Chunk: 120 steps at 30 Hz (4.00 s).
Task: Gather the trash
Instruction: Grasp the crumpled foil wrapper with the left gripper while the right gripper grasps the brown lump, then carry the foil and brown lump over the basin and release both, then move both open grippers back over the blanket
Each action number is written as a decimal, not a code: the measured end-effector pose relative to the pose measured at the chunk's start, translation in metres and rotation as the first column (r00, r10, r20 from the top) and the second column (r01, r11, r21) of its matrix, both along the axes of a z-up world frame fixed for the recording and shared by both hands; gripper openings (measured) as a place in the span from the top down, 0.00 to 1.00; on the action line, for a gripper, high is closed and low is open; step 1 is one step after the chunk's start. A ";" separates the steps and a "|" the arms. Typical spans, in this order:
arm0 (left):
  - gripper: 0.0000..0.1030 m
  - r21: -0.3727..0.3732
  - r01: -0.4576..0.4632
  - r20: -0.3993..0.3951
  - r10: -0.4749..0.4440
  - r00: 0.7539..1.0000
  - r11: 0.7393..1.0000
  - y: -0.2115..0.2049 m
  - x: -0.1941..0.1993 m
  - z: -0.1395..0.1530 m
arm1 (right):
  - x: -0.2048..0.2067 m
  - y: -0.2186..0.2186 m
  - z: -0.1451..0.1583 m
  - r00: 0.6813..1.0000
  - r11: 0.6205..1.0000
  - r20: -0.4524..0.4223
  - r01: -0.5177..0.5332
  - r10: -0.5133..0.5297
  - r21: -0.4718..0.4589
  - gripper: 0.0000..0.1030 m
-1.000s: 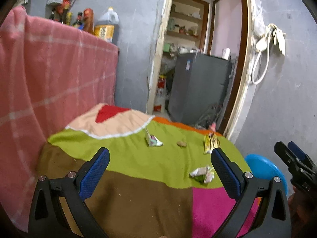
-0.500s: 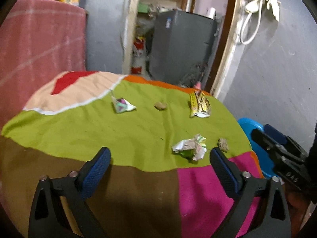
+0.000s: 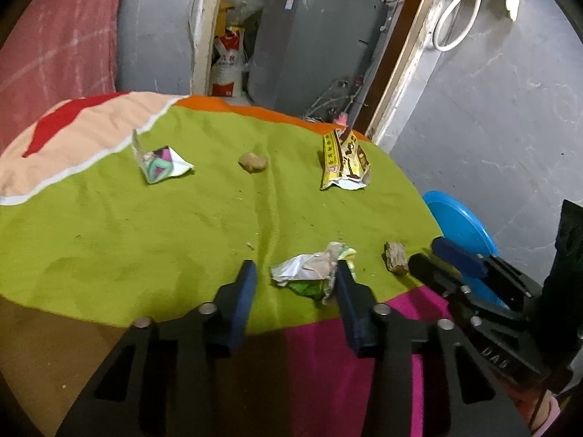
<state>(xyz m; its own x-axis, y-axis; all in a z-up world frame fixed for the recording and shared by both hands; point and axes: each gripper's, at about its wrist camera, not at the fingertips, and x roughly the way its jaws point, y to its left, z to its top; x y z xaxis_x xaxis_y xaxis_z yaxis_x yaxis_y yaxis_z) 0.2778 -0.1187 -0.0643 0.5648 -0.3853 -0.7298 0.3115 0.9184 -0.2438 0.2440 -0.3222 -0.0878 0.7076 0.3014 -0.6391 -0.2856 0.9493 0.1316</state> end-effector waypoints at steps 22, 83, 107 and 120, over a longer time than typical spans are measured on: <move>0.95 0.025 0.001 0.046 -0.003 0.999 1.000 -0.006 -0.009 0.010 | 0.003 0.010 -0.006 0.996 0.995 -0.028 -0.083 0.082 -0.048 0.84; 0.95 -0.138 0.159 0.232 -0.124 0.965 0.978 -0.232 -0.014 0.032 | -0.076 -0.214 0.038 0.876 0.925 0.302 0.376 -0.376 0.060 0.83; 0.27 -0.169 0.051 0.287 0.000 0.958 0.984 -0.176 -0.029 0.068 | -0.081 -0.197 0.074 0.863 0.924 0.331 0.367 -0.381 0.107 0.46; 0.04 -0.167 -0.175 0.430 0.232 0.873 0.970 -0.045 -0.056 0.117 | -0.081 -0.109 0.126 0.849 0.958 0.447 0.233 -0.283 0.166 0.14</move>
<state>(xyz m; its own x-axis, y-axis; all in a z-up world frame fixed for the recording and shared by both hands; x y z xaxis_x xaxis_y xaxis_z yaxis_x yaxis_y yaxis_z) 0.2220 -0.1636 0.0530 0.8931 -0.2942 -0.3404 0.2220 0.9462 -0.2354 0.1627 -0.4313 0.0384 0.9743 0.1117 -0.1958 -0.0839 0.9858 0.1453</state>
